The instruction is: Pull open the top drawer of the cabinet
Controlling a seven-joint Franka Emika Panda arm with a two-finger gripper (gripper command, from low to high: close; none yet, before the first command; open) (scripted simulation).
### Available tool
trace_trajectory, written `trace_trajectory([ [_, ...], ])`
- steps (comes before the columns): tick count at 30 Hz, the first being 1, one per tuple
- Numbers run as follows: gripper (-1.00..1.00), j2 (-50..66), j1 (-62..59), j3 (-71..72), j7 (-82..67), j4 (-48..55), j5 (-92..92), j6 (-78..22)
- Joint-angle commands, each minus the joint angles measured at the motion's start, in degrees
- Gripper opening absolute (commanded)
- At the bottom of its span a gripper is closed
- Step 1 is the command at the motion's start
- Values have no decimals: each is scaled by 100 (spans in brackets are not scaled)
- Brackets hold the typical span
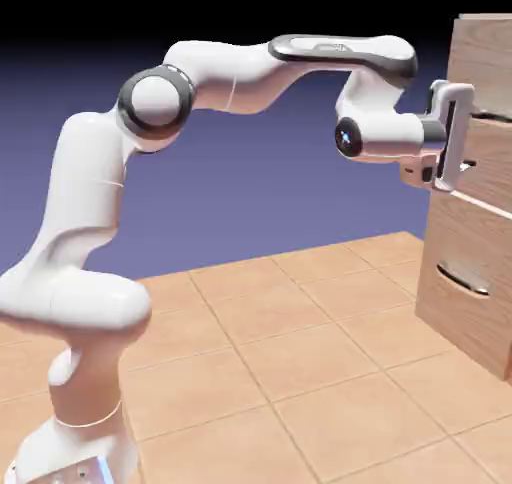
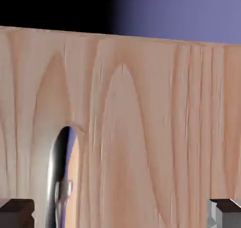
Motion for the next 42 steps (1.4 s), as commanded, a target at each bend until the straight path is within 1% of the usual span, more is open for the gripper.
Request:
trace_trajectory([
  [1, 0, 100, 89, -103, -59, 124, 249, -7],
  [3, 0, 119, 106, -123, -70, 148, 297, -8],
  [10, 0, 980, -1211, 857, 1301, 1602, -685, 313],
  [11, 0, 1005, -1248, 885, 1340, 1644, -713, 322],
  [12, -100, 1005, -1248, 885, 1340, 1644, -713, 322],
  [13, -100, 1005, -1248, 885, 1340, 1644, -713, 322],
  [16, -100, 689, -710, 450, 839, 1021, -293, 155],
  [22, -100, 53, 516, -514, -97, -147, 348, -99],
  [29, -100, -470, 1969, -1724, -896, -1111, 807, -248],
  [35, -100, -640, 3214, -2853, -1205, -1716, 977, -338],
  [42, -100, -470, 4667, -4248, -1060, -2420, 902, -473],
])
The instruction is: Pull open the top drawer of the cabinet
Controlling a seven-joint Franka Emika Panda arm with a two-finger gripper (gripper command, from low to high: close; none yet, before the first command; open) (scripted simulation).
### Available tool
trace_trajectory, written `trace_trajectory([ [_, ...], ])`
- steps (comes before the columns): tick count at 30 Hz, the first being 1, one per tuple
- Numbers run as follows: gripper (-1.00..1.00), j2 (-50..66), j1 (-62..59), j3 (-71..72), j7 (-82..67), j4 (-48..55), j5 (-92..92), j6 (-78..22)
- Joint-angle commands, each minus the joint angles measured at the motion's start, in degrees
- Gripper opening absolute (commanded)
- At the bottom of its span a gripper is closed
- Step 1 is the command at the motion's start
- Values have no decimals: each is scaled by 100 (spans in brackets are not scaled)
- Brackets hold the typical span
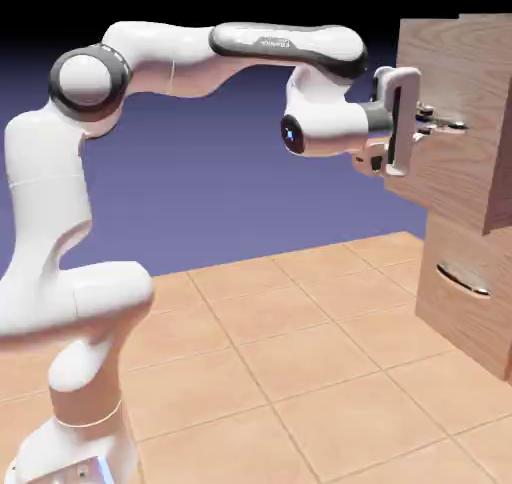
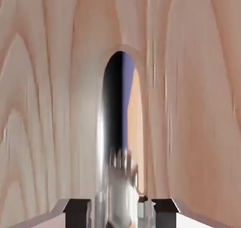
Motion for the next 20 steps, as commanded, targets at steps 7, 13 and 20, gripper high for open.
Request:
trace_trajectory([
  [7, -100, 565, 1453, -1395, 530, -927, -303, -165],
  [13, -100, 1381, 2431, -2296, 1311, -1868, -783, -309],
  [20, 100, 1948, 3269, -2967, 1630, -2557, -1080, -248],
])
